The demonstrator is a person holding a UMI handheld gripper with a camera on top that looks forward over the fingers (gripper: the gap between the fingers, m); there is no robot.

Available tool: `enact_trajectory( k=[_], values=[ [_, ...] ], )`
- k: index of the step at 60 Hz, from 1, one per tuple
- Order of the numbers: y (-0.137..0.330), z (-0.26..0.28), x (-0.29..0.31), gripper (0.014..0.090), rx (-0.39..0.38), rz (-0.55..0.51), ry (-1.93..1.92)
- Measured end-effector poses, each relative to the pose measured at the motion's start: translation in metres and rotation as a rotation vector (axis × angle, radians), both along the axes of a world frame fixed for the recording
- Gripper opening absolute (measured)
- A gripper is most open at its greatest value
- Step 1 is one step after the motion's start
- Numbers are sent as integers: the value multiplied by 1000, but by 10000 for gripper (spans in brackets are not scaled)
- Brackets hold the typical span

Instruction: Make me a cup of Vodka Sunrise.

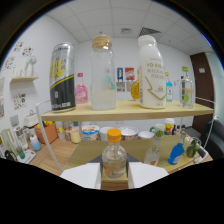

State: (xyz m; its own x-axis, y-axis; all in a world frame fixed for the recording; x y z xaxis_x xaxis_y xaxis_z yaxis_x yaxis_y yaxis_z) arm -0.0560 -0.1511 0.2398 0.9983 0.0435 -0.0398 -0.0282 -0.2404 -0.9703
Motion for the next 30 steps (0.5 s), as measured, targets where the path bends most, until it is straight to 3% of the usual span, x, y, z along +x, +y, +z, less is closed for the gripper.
enact_trajectory(
  k=[10, 30],
  values=[
    [-36, -11, -6, 357, 17, 5, 36],
    [-47, -154, -5, 356, -188, -59, 26]
  ],
)
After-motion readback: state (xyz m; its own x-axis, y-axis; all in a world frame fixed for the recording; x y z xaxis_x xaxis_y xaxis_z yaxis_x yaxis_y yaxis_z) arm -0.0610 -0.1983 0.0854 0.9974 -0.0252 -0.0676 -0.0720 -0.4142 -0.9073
